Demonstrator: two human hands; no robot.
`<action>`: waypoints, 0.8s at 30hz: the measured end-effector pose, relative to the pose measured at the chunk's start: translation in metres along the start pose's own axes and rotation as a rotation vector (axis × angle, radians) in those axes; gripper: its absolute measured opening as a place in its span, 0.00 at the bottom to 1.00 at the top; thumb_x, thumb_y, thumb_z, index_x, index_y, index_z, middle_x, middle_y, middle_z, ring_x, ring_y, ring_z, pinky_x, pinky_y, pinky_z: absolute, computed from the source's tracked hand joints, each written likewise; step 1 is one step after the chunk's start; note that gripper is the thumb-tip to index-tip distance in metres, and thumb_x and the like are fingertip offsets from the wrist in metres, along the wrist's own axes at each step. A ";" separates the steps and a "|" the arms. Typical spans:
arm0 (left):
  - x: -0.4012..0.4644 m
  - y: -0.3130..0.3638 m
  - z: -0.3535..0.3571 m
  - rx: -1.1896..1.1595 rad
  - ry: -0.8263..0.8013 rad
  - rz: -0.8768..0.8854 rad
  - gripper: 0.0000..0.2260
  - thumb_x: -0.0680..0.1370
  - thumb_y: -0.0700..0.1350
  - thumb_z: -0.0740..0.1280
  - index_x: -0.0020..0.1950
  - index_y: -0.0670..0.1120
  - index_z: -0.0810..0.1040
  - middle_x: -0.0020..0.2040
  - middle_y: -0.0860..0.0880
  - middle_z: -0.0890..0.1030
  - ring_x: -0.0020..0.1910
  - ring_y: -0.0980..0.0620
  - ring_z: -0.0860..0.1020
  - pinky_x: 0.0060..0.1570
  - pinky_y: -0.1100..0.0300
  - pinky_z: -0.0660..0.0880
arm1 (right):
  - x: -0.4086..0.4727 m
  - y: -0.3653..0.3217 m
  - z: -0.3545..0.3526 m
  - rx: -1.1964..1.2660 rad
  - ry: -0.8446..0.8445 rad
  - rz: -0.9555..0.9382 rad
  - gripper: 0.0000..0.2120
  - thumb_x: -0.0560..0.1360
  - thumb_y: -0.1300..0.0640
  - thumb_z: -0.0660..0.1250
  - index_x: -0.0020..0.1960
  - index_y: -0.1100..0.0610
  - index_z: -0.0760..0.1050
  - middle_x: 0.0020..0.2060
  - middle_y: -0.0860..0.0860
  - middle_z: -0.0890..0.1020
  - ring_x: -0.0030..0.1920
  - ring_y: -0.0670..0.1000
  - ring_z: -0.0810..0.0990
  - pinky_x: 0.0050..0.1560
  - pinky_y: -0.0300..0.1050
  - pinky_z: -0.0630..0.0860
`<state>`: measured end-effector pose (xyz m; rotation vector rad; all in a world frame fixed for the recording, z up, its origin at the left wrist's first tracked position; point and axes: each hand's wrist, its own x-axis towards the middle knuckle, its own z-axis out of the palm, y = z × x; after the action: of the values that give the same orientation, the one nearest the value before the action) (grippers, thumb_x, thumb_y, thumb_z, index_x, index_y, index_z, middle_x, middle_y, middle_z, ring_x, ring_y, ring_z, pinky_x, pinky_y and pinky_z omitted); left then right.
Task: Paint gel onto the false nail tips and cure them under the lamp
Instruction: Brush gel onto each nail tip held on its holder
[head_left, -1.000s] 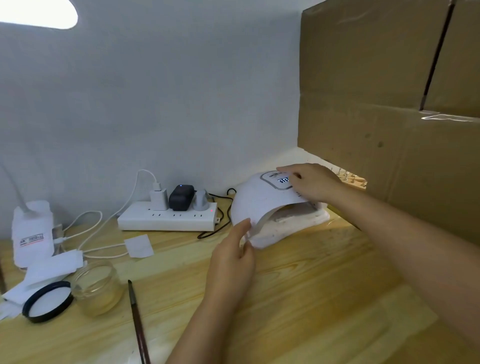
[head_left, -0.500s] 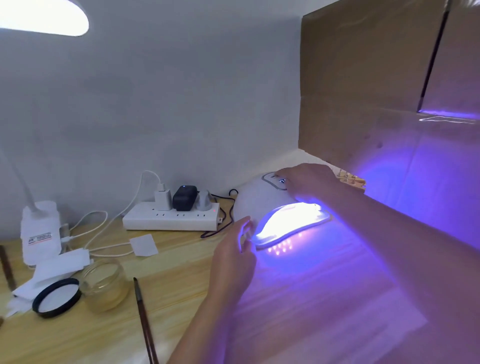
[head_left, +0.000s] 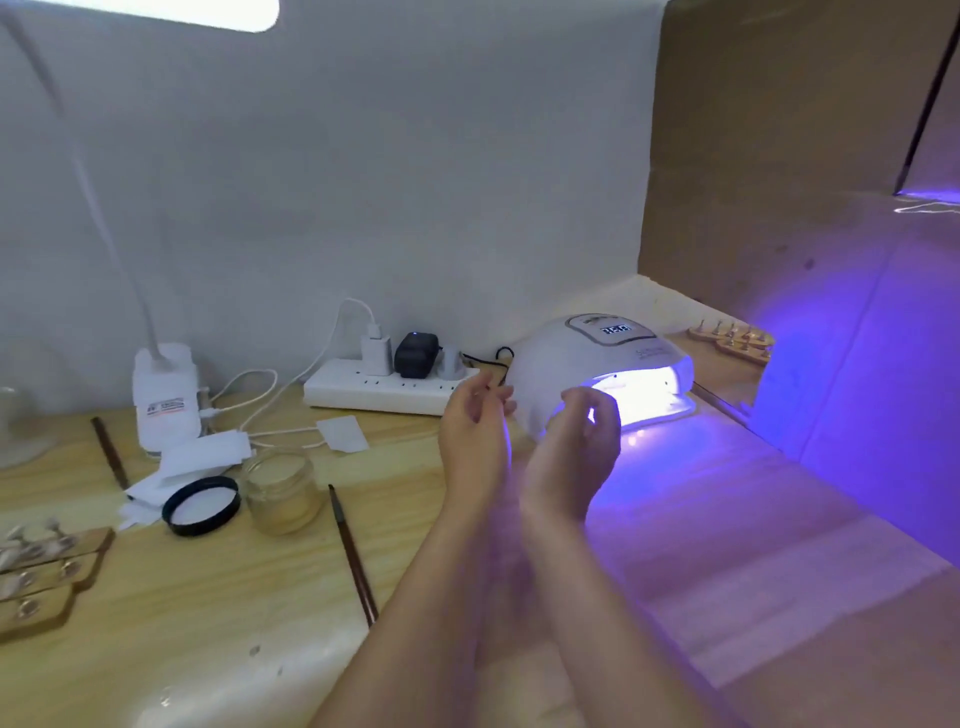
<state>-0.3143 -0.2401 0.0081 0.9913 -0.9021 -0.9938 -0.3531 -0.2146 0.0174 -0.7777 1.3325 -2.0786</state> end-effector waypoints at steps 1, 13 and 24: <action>0.000 0.006 -0.003 -0.161 0.035 -0.072 0.12 0.77 0.34 0.57 0.57 0.43 0.74 0.44 0.47 0.80 0.39 0.56 0.79 0.41 0.65 0.76 | -0.007 0.001 0.004 0.037 -0.001 0.046 0.09 0.75 0.59 0.58 0.36 0.53 0.67 0.23 0.44 0.71 0.28 0.41 0.70 0.28 0.31 0.65; -0.023 0.144 -0.075 0.187 -0.240 0.343 0.12 0.77 0.35 0.58 0.54 0.47 0.75 0.40 0.52 0.81 0.33 0.57 0.77 0.41 0.62 0.72 | -0.055 0.022 0.017 -0.233 -0.585 -0.409 0.15 0.70 0.52 0.58 0.27 0.52 0.58 0.23 0.47 0.61 0.28 0.46 0.60 0.30 0.45 0.61; -0.044 0.169 -0.338 0.943 0.410 0.400 0.14 0.75 0.32 0.58 0.51 0.49 0.76 0.44 0.49 0.79 0.37 0.56 0.76 0.26 0.77 0.65 | -0.072 0.021 0.020 -0.809 -1.008 -0.653 0.17 0.68 0.47 0.63 0.25 0.51 0.62 0.21 0.44 0.70 0.26 0.43 0.66 0.28 0.38 0.63</action>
<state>0.0263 -0.0804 0.0622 1.6322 -1.1697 0.0402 -0.2865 -0.1833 -0.0081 -2.4358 1.3187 -1.0186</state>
